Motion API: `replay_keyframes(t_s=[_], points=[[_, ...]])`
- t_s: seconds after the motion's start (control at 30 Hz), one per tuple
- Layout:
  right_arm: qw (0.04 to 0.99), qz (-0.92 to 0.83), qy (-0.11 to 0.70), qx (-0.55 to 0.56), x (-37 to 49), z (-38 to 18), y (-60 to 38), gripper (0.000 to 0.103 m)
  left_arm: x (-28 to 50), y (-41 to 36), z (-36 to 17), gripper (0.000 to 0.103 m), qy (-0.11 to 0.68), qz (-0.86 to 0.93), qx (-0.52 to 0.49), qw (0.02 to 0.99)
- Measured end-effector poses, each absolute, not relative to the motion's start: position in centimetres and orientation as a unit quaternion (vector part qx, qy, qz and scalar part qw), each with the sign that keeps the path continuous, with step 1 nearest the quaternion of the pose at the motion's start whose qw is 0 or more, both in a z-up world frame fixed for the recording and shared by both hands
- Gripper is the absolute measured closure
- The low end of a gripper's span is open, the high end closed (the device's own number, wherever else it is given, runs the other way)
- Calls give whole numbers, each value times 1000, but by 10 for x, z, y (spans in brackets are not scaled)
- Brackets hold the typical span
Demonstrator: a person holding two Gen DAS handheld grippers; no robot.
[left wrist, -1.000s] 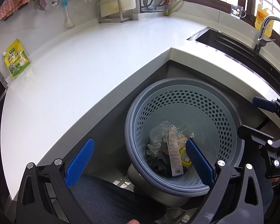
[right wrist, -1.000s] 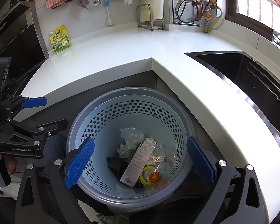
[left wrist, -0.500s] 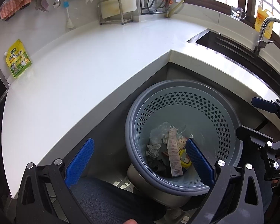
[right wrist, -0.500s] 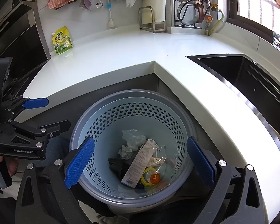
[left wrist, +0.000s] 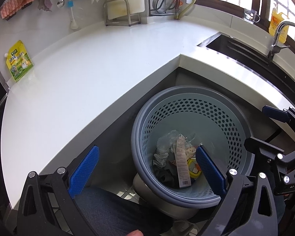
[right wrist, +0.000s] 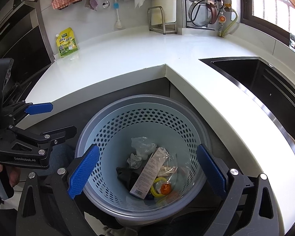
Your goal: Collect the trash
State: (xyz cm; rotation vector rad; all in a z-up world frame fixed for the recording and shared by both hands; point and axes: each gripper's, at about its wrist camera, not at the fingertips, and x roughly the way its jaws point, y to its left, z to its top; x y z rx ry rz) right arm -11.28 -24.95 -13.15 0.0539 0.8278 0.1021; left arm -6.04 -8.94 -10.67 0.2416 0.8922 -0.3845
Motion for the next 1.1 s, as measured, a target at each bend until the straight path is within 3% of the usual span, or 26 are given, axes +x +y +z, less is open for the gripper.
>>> replay_keyframes(t_s=[1.1], points=[[915, 52, 398, 32, -118, -132, -252, 9, -70, -89, -88, 7, 403, -174, 125, 890]])
